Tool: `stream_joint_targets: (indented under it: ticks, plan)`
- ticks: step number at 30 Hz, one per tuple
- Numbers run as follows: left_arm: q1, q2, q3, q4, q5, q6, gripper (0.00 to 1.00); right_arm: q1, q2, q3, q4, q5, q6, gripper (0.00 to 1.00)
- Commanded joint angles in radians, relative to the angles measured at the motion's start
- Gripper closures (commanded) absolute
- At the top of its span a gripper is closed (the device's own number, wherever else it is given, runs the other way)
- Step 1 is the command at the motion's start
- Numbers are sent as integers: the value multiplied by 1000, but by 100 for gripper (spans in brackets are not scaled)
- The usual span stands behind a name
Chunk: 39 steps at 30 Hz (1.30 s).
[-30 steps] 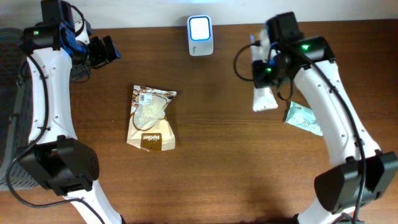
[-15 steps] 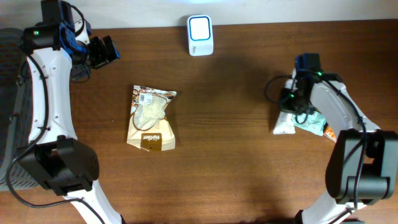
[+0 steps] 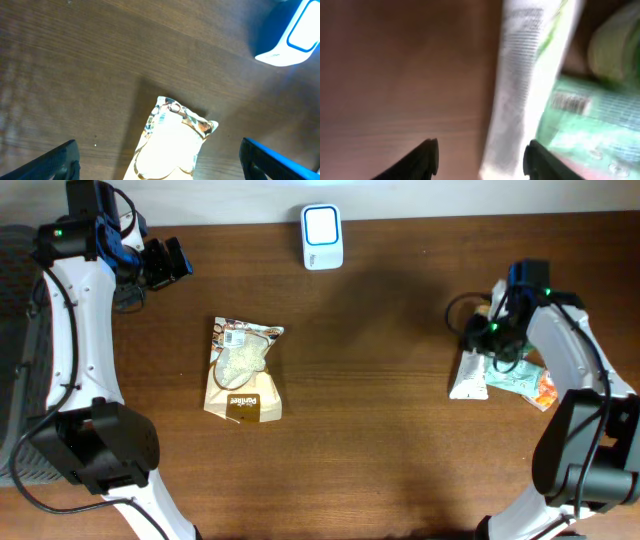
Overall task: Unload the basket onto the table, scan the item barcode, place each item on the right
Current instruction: 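Reach the left gripper to the rice bag and the right toward it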
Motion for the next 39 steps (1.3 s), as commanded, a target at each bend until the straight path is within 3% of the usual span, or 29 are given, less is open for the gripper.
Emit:
stream_joint_targets:
  ticks: [1,4,5,8,13,23,24,25,26,31,34,39]
  plan:
    - [3,4,0,0,0,5,1,77,-25,171,-71,-220,-22,46]
    - [3,4,0,0,0,5,1,154,-21,181,-43,-328,-3,41]
    - [3,4,0,-1,0,5,1,188,-14,178,-24,-344,19,34]
    - [3,4,0,0,0,5,1,272,16,157,45,-381,71,25]
    - [3,4,0,0,0,5,1,424,132,138,178,-509,122,25]
    - [3,4,0,-87,26,2,1,618,315,138,433,-511,306,26]
    - [3,4,0,-90,23,14,16,623,325,138,442,-510,306,26]
    - [4,4,0,-103,23,37,65,626,331,138,448,-510,309,27]
    - [3,7,-3,-114,24,39,100,626,337,138,454,-510,309,27]
    - [-25,10,-157,-82,67,61,100,626,346,138,471,-510,323,29]
    - [-33,10,-311,-11,173,155,100,626,346,138,472,-510,328,30]
    - [-32,10,-510,125,193,187,100,626,346,138,472,-510,328,31]
